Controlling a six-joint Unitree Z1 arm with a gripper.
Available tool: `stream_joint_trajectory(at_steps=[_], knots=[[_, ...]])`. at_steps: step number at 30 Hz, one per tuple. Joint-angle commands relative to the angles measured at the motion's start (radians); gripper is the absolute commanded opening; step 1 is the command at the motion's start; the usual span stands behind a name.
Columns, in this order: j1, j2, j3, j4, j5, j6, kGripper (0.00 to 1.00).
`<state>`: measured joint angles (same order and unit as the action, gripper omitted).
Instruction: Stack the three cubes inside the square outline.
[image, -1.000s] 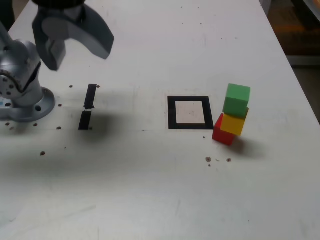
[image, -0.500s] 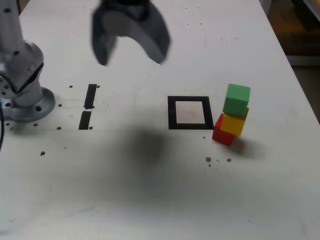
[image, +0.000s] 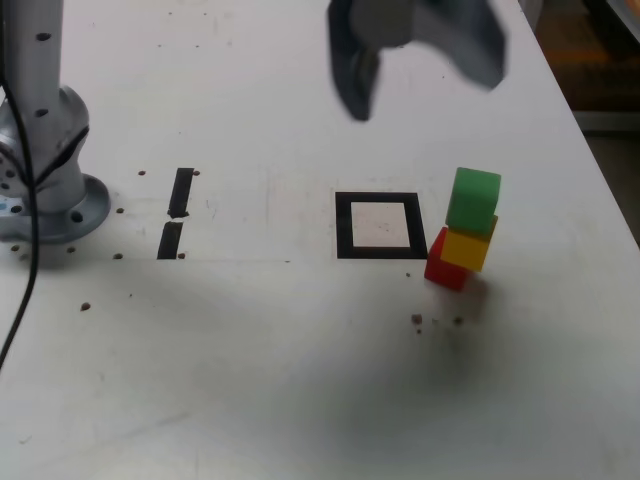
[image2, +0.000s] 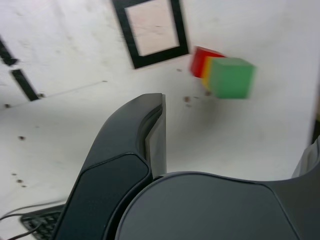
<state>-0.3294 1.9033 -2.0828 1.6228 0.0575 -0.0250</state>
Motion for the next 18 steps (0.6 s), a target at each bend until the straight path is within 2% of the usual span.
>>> stream_joint_trajectory(at_steps=[1, 6, 9, 13, 18], knots=[[-0.001, 0.016, -0.278, 0.013, -0.013, -0.001, 0.99], [-0.007, 0.078, -0.266, 0.011, -0.056, -0.001, 0.99], [-0.009, 0.106, -0.241, 0.011, -0.066, 0.001, 0.99], [-0.006, 0.135, -0.186, 0.01, -0.064, 0.009, 0.98], [-0.003, 0.173, -0.096, 0.009, -0.041, 0.014, 0.98]])
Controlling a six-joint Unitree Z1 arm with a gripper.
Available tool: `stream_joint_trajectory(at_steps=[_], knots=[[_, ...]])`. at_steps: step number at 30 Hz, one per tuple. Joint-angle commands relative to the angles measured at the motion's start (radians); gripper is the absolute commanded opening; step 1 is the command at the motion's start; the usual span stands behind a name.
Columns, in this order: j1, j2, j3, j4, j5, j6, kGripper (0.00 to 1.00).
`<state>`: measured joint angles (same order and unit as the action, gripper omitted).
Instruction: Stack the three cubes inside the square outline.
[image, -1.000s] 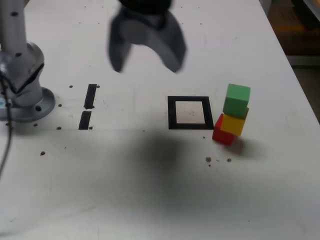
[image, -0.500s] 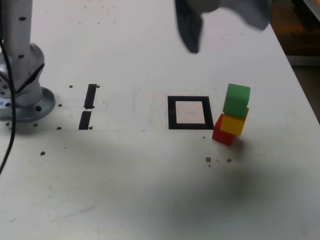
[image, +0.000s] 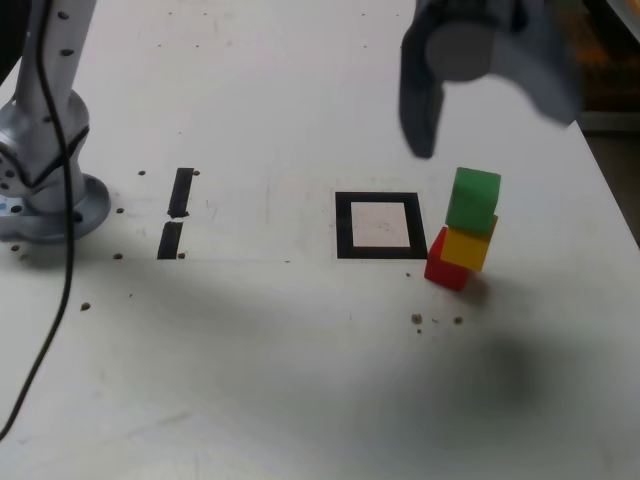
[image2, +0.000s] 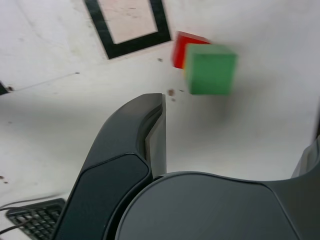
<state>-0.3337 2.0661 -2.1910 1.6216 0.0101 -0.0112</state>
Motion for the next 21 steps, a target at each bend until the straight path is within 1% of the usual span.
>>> stream_joint_trajectory(at_steps=[1, 6, 9, 14, 17, 21], knots=[[0.002, 0.017, 0.021, 0.01, 0.01, 0.0, 0.98], [0.002, 0.057, 0.022, 0.009, 0.011, 0.0, 0.97], [0.002, 0.082, 0.021, 0.008, 0.013, -0.005, 0.95], [0.004, 0.112, 0.022, 0.001, 0.043, -0.03, 0.87], [0.009, 0.12, 0.022, 0.0, 0.06, -0.038, 0.85], [0.018, 0.141, 0.016, -0.002, 0.062, -0.04, 0.83]])
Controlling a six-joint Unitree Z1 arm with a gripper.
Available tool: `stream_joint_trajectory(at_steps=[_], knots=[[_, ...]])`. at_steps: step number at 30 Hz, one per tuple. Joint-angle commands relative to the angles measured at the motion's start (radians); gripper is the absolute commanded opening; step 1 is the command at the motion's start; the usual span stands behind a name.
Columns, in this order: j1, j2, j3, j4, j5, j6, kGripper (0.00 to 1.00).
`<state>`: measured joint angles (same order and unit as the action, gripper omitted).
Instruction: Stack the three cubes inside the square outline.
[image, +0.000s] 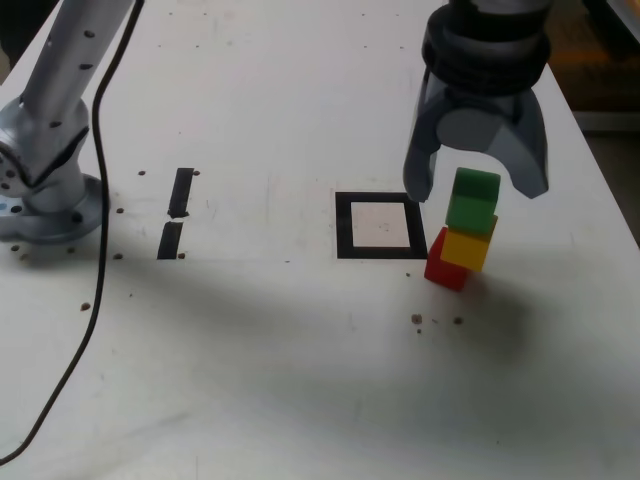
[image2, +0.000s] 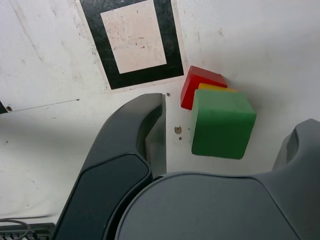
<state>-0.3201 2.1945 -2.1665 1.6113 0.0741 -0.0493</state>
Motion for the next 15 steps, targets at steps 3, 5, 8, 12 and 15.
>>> stream_joint_trajectory(at_steps=[3, 5, 8, 12, 15], knots=[[0.011, 0.032, -0.01, 0.003, -0.011, -0.001, 0.8], [0.013, 0.042, -0.011, 0.0, -0.017, -0.001, 0.78], [0.013, 0.049, -0.011, -0.002, -0.02, -0.001, 0.76], [0.015, 0.051, -0.012, -0.001, -0.022, 0.001, 0.72], [0.016, 0.051, -0.012, 0.001, -0.027, -0.002, 0.66]])
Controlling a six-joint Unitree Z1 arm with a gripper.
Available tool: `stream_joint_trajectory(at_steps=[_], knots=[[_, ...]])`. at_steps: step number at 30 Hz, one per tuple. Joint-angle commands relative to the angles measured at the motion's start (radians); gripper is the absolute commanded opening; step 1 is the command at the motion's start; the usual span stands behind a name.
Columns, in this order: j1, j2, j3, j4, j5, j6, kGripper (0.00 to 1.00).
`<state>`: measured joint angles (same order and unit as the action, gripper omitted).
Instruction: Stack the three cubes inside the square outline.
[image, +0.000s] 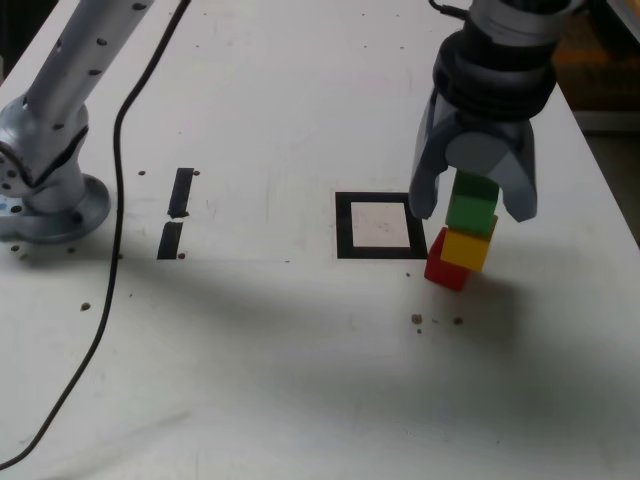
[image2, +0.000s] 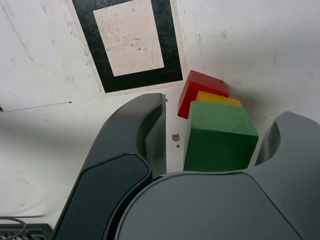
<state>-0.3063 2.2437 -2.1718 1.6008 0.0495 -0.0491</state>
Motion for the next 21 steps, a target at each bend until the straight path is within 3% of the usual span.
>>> stream_joint_trajectory(at_steps=[1, 6, 12, 16, 21], knots=[[0.003, 0.002, -0.006, 0.012, -0.004, -0.005, 0.64], [0.004, 0.002, -0.011, 0.009, -0.007, -0.015, 0.46], [0.005, 0.002, -0.017, 0.004, -0.002, -0.014, 0.35], [0.011, -0.017, -0.015, 0.017, 0.022, -0.012, 0.25], [0.042, -0.131, 0.088, 0.028, 0.073, -0.014, 0.23]])
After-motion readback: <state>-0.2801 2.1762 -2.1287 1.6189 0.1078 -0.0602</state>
